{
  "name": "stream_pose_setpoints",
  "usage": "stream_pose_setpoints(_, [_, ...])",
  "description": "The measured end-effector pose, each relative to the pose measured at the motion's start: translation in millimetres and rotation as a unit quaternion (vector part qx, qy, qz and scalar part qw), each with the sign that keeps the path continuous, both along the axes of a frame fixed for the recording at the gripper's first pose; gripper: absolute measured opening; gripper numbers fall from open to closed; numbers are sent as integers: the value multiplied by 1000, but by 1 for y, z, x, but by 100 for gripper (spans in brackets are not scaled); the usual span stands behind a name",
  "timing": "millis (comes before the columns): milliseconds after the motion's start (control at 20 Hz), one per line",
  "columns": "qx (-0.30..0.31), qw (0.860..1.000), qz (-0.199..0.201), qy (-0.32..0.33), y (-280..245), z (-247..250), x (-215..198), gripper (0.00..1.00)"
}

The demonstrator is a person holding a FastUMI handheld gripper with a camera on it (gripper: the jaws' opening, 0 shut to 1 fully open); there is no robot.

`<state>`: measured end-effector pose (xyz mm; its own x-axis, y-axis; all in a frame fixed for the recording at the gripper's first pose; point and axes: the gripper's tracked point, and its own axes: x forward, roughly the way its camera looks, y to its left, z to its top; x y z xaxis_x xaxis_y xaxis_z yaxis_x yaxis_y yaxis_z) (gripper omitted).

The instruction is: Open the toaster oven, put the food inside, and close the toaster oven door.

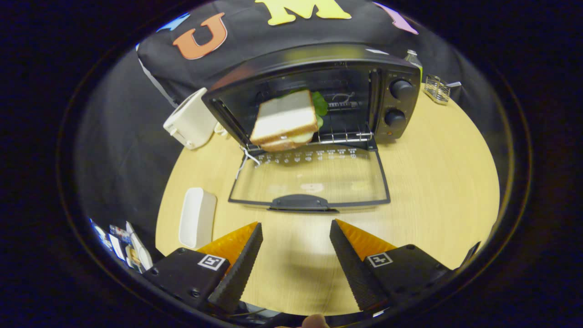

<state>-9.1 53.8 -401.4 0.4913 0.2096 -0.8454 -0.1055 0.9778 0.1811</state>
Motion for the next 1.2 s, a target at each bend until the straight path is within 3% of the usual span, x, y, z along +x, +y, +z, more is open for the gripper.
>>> stream_pose_setpoints(500, [-71,997,-17,40,-6,-67,9,98])
stream_pose_setpoints(850, [-123,992,-19,-6,-14,-65,41,99])
stream_pose_setpoints(1200, [-113,993,-16,-35,-15,-32,39,99])
